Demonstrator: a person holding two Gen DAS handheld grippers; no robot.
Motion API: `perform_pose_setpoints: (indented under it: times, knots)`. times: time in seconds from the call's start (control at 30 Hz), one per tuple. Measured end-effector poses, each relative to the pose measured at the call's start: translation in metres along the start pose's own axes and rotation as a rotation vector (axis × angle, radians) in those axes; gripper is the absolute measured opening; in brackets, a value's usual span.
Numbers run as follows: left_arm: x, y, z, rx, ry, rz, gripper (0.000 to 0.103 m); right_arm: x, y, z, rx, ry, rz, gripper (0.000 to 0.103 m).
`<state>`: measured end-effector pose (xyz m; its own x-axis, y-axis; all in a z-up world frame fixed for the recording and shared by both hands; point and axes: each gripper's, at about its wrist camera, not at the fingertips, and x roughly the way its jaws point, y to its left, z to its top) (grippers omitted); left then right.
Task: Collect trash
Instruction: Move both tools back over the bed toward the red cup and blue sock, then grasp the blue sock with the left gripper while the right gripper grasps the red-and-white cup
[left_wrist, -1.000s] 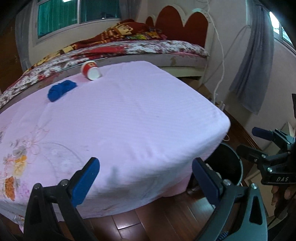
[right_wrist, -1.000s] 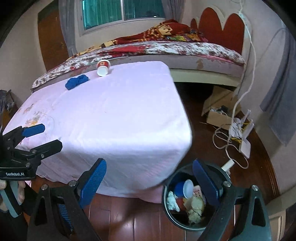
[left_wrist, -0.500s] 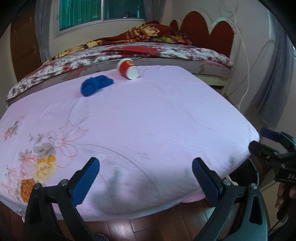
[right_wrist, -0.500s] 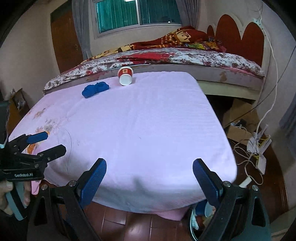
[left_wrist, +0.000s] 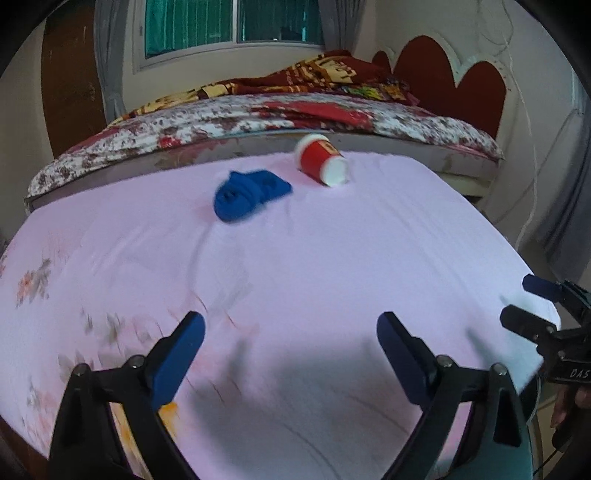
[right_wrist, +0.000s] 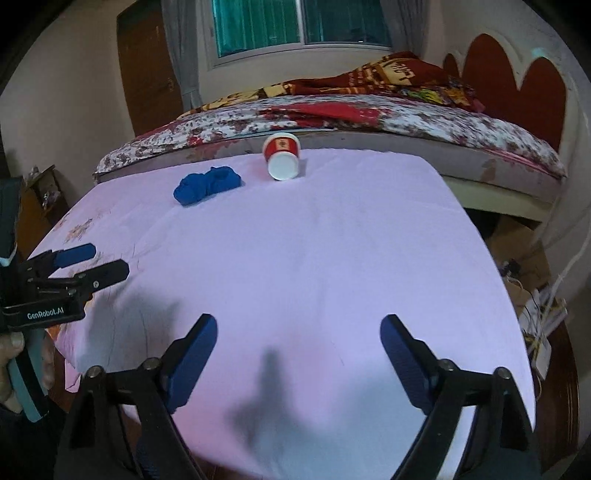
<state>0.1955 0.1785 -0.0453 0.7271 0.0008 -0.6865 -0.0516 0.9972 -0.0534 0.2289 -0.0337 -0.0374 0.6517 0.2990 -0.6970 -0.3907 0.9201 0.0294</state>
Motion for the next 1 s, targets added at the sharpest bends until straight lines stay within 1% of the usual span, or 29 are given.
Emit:
perform_pose_setpoints:
  times: [0.03,0.07,0.1,0.2,0.3,0.47,0.63,0.73,0.83,0.93,1.0]
  knots:
    - [0.005,0.004,0.005,0.0,0.0,0.0,0.09,0.01,0.003,0.01,-0.009,0.007,0.007,0.082]
    - [0.011,0.009,0.01,-0.002,0.003,-0.001,0.086,0.016,0.005,0.016,-0.013,0.009,0.01,0.078]
    - [0.017,0.013,0.015,-0.002,0.008,-0.002,0.083,0.025,0.008,0.026,-0.016,0.012,0.016,0.076]
    - [0.033,0.022,0.025,0.001,0.018,0.003,0.079,0.043,0.013,0.048,-0.028,0.006,0.023,0.073]
    - [0.052,0.031,0.037,0.01,0.025,0.015,0.079,0.061,0.015,0.071,-0.041,0.009,0.025,0.07]
    - [0.082,0.042,0.056,0.007,0.041,0.021,0.079,0.098,0.016,0.109,-0.059,0.026,0.025,0.069]
    - [0.111,0.052,0.075,0.0,0.059,0.022,0.079,0.138,0.021,0.139,-0.078,0.057,0.034,0.068]
    - [0.126,0.059,0.088,-0.019,0.066,0.01,0.079,0.162,0.022,0.157,-0.085,0.07,0.032,0.068]
    - [0.14,0.058,0.099,0.004,0.068,0.015,0.079,0.182,0.022,0.17,-0.078,0.084,0.034,0.068]
    - [0.155,0.057,0.104,0.014,0.096,-0.003,0.079,0.208,0.025,0.185,-0.08,0.111,0.027,0.067]
    - [0.166,0.059,0.106,0.004,0.118,-0.029,0.079,0.221,0.028,0.193,-0.086,0.126,0.026,0.067]
